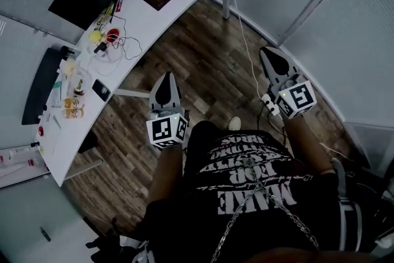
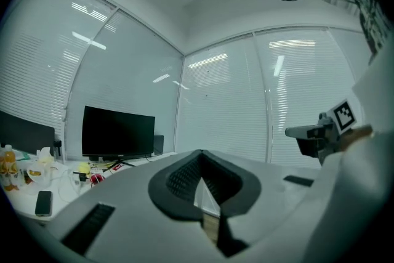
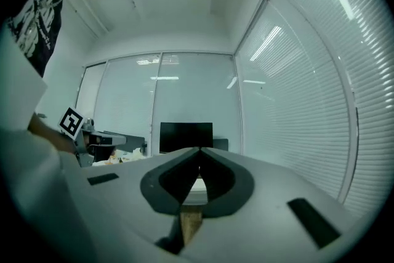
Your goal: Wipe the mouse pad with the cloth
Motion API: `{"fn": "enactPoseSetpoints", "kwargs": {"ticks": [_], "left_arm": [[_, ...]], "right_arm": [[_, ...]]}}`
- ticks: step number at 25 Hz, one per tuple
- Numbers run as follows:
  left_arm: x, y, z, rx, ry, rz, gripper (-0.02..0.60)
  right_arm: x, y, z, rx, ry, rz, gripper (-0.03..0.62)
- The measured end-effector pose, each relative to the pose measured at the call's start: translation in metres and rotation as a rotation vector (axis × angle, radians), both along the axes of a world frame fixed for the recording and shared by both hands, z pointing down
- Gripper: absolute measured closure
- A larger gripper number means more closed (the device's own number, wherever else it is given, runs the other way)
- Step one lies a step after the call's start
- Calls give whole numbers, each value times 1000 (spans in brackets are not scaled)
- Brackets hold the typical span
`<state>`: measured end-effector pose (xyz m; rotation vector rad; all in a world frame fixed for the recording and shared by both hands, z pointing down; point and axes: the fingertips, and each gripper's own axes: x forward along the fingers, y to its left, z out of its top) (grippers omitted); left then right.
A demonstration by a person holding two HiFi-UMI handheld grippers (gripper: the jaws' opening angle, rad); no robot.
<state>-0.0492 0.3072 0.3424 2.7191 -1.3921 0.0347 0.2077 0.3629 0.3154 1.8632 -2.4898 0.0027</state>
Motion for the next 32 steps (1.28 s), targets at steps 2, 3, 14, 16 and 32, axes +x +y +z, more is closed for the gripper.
{"fn": "enactPoseSetpoints", "kwargs": {"ticks": [2,3,14,16,32], "left_arm": [[1,-18,1,-6,-4,-14,575],[1,-28,1,-4,-3,-24,575],[-27,-177,36,-64,5,-29,575],[-28,-216,30,-42,-12,-16,575],[-56,-392,36,-115,100,70,575]], "right_arm": [[6,-19,-2,6,-17,-14,594],[8,-30,-2,7,-18,-20,594],[-21,-167,15,-46,-4,-47,594],[-29,-201,6,-31,-11,-37,592],[-64,-371,7,-71,-10,31,592]]}}
